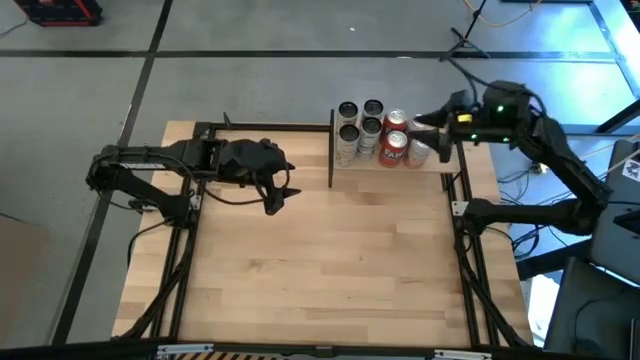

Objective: Place canned beverage on shelf
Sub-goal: Return to Home Position

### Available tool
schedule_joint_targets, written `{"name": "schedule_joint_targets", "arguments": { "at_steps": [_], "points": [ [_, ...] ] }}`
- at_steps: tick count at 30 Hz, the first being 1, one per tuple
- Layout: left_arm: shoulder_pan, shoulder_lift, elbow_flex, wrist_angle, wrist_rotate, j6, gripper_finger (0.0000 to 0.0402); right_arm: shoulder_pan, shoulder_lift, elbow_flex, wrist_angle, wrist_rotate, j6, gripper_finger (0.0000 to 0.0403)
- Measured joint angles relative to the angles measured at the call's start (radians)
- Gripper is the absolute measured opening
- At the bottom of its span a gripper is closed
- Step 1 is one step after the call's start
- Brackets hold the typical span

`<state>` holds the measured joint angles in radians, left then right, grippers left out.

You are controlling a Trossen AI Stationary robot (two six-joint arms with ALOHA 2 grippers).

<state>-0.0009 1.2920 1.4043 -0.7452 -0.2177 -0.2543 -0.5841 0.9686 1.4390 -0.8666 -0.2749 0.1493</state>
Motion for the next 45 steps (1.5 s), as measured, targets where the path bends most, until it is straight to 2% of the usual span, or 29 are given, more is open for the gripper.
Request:
{"name": "schedule_joint_targets", "arguments": {
  "at_steps": [4, 8, 10, 14, 17, 20, 26, 28, 31, 37, 41, 45],
  "points": [
    [-0.006, 0.0, -0.001, -0.002, 0.015, 0.007, 0.0291, 0.16, 0.007, -0.091, 0.161, -0.004, 0.064, 0.0168],
    [-0.007, -0.009, -0.001, -0.035, 0.054, 0.028, 0.0206, 0.324, 0.004, -0.197, 0.298, 0.058, 0.071, 0.0037],
    [-0.007, -0.017, -0.012, -0.043, 0.056, 0.059, 0.0153, 0.393, 0.0, -0.257, 0.376, 0.073, 0.078, 0.0013],
    [-0.006, -0.094, -0.116, 0.06, 0.105, 0.109, 0.0055, 0.469, -0.055, -0.389, 0.545, 0.074, 0.109, 0.0038],
    [-0.007, -0.198, -0.222, 0.198, 0.104, 0.109, 0.001, 0.484, -0.142, -0.496, 0.65, 0.096, 0.135, 0.0044],
    [-0.007, -0.294, -0.305, 0.298, 0.019, 0.06, 0.0014, 0.487, -0.233, -0.587, 0.691, 0.116, 0.166, 0.0042],
    [-0.006, -0.413, -0.345, 0.282, -0.111, 0.0, 0.0031, 0.486, -0.328, -0.674, 0.658, 0.126, 0.206, 0.0037],
    [-0.009, -0.43, -0.345, 0.293, -0.088, -0.035, 0.0033, 0.486, -0.335, -0.676, 0.674, 0.126, 0.207, 0.0037],
    [-0.034, -0.45, -0.386, 0.306, -0.001, 0.049, 0.0033, 0.486, -0.352, -0.675, 0.662, 0.124, 0.123, 0.0037],
    [-0.09, -0.576, -0.632, 0.533, -0.002, 0.042, 0.0033, 0.486, -0.404, -0.747, 0.636, 0.094, 0.134, 0.0037],
    [-0.104, -0.676, -0.803, 0.697, -0.005, 0.053, 0.0033, 0.486, -0.476, -0.848, 0.689, 0.097, 0.14, 0.0037],
    [-0.1, -0.767, -0.949, 0.784, 0.004, 0.043, 0.0033, 0.486, -0.552, -0.962, 0.809, 0.117, 0.141, 0.0037]
  ]
}}
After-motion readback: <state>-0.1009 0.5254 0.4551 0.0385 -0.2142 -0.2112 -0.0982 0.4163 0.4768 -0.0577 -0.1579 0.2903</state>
